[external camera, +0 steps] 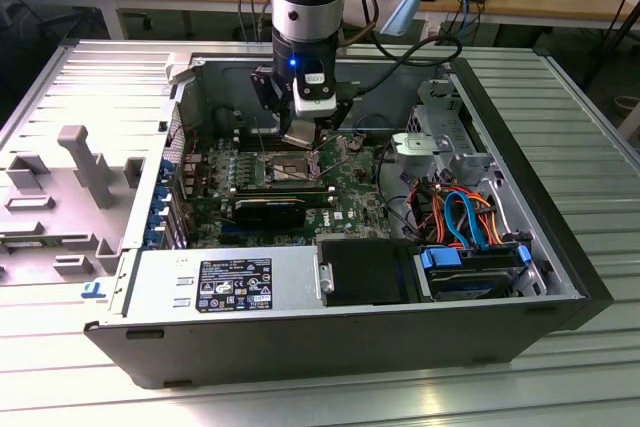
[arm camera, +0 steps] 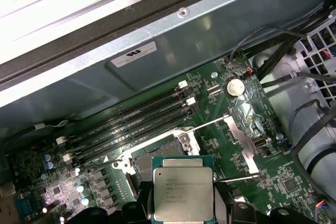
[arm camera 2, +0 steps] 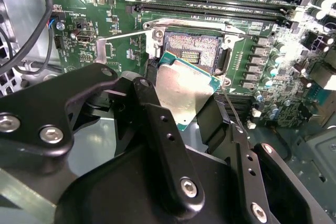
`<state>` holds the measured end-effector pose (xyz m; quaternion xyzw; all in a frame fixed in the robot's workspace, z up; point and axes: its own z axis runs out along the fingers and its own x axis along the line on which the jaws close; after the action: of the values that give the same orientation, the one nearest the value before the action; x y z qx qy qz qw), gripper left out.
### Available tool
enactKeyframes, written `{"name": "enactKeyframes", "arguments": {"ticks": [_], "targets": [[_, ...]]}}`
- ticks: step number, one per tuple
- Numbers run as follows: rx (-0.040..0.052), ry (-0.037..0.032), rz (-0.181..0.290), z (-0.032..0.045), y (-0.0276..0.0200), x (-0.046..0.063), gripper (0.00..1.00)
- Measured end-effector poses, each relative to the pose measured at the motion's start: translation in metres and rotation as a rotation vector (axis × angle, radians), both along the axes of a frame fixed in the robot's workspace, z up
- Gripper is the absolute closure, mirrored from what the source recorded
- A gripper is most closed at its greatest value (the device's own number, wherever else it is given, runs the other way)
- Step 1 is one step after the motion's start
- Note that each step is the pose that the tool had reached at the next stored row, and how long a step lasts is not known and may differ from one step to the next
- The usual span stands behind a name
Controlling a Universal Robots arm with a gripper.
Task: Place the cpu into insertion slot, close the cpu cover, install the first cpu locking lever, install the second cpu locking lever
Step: 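Place the cpu into insertion slot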
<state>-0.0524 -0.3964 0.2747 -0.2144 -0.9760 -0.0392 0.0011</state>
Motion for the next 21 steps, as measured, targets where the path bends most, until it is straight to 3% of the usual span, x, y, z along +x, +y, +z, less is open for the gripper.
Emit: {"name": "enactKeyframes", "arguments": {"ticks": [21], "targets": [[0.0,0.0,-0.032,-0.0004,0.0,0.0,0.45]]}}
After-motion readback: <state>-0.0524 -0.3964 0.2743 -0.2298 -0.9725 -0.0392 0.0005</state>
